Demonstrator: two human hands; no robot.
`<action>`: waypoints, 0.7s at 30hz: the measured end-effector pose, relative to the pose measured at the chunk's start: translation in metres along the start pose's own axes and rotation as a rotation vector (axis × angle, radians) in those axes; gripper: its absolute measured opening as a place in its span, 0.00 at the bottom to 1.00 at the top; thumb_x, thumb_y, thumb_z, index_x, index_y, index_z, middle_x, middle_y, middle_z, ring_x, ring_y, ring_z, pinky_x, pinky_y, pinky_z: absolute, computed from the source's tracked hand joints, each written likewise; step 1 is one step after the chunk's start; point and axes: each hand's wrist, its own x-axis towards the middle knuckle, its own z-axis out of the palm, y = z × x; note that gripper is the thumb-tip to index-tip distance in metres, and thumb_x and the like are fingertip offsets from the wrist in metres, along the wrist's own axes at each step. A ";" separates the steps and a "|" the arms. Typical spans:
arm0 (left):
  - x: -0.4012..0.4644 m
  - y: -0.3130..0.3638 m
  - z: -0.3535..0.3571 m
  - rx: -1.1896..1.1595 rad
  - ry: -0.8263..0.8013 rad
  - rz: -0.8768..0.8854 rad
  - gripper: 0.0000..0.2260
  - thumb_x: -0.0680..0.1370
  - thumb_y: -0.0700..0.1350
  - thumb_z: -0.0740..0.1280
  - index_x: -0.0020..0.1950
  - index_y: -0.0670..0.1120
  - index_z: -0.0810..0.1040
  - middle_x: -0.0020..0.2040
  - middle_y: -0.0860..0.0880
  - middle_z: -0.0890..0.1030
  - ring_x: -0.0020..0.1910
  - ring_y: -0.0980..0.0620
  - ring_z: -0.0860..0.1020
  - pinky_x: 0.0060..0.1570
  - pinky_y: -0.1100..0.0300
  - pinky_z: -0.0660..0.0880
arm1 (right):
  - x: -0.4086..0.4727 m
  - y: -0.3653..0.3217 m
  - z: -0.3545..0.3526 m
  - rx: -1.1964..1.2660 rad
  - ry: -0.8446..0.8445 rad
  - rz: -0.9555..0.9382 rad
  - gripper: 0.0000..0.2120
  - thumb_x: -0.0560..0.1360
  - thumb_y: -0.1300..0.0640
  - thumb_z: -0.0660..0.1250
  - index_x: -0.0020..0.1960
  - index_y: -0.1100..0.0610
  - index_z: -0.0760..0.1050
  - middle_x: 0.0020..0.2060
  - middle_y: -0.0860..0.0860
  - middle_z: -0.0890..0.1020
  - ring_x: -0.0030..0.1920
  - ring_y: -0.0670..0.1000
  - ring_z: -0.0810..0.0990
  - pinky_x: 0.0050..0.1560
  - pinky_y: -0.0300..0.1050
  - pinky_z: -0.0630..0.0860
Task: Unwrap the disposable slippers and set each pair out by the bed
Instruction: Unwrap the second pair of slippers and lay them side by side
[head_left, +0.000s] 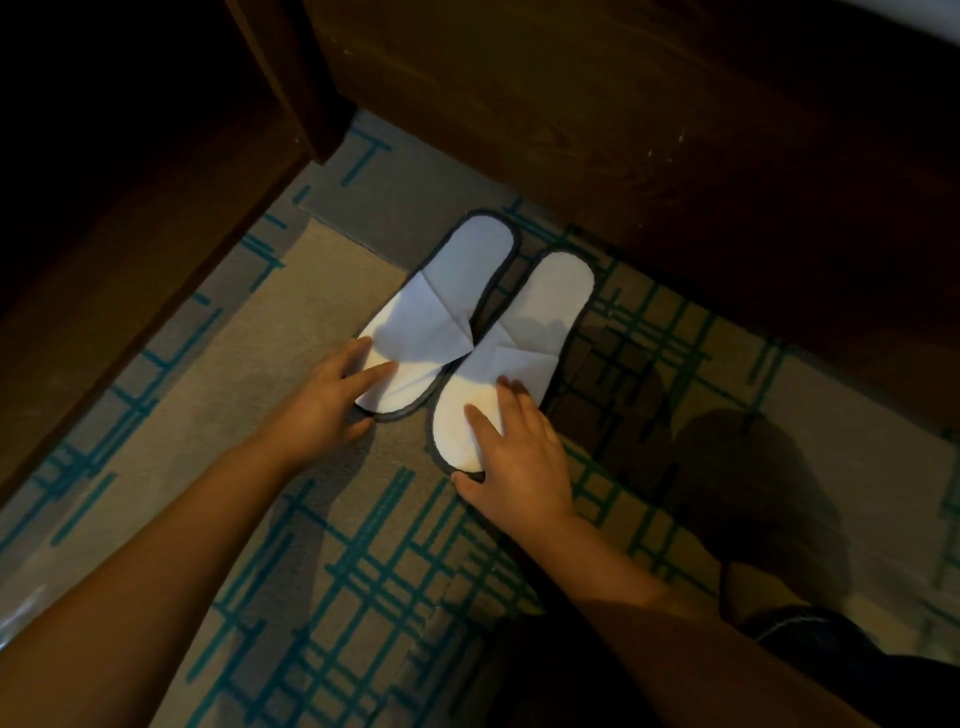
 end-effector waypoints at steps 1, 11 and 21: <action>0.001 0.001 -0.001 -0.004 0.008 0.009 0.33 0.66 0.37 0.74 0.70 0.44 0.68 0.73 0.34 0.61 0.71 0.34 0.63 0.67 0.43 0.65 | 0.000 0.000 0.000 -0.001 -0.007 0.001 0.36 0.71 0.42 0.65 0.75 0.51 0.56 0.77 0.58 0.48 0.76 0.58 0.46 0.74 0.52 0.50; 0.003 0.004 -0.003 -0.014 0.000 0.000 0.31 0.67 0.36 0.74 0.69 0.43 0.69 0.72 0.33 0.62 0.71 0.34 0.63 0.67 0.49 0.61 | -0.001 0.000 -0.001 -0.002 0.006 0.004 0.34 0.70 0.43 0.67 0.72 0.52 0.63 0.76 0.58 0.55 0.75 0.60 0.53 0.73 0.54 0.55; 0.003 0.005 -0.004 0.029 -0.018 0.003 0.32 0.65 0.36 0.75 0.68 0.42 0.70 0.70 0.32 0.64 0.68 0.32 0.66 0.65 0.45 0.65 | 0.000 0.000 -0.005 -0.009 -0.005 0.000 0.33 0.72 0.43 0.65 0.73 0.51 0.60 0.76 0.56 0.53 0.76 0.58 0.51 0.73 0.52 0.53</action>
